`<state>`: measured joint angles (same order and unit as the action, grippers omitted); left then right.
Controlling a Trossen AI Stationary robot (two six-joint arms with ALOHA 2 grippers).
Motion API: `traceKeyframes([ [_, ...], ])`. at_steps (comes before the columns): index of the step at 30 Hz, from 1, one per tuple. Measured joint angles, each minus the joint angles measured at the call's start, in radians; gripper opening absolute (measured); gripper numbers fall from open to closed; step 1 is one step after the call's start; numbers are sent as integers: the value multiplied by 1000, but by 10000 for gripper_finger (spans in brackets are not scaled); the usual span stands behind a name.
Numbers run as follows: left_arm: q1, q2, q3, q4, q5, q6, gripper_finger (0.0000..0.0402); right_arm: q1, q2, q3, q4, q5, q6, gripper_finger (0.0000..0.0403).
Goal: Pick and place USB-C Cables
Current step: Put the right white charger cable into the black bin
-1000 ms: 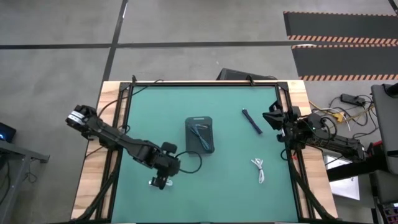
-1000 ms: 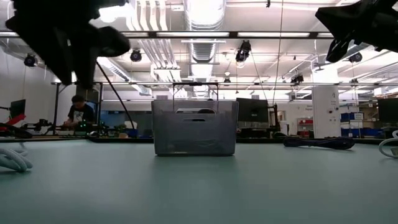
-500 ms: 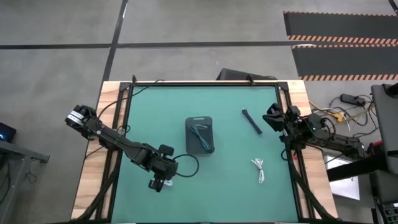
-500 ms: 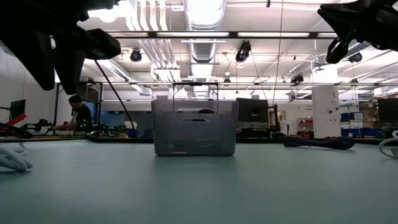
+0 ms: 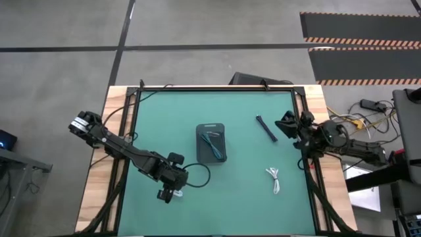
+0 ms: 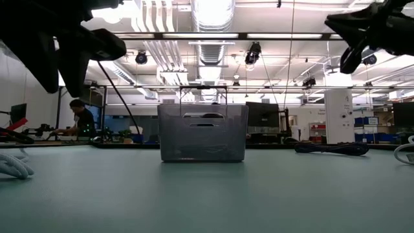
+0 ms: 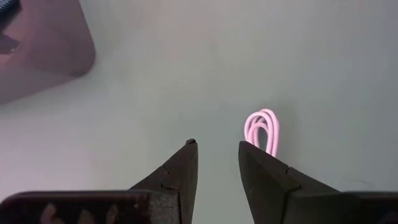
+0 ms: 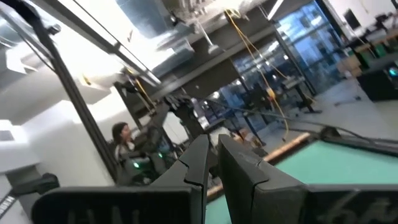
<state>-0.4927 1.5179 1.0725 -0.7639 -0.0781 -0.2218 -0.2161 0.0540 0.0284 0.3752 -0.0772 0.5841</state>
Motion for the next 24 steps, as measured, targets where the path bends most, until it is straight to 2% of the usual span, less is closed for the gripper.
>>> traceKeyframes([
  [15, 0, -63, 0, -4, -150, 52, 100, 0, 275, 0, 78, 28, -8, 27],
  [20, 0, -84, 0, -4, -167, 51, 100, 0, 329, 62, 7, 27, -5, 27],
  [24, 0, -93, -1, -4, -170, 51, 100, 0, 374, 168, -163, 27, -15, 27],
])
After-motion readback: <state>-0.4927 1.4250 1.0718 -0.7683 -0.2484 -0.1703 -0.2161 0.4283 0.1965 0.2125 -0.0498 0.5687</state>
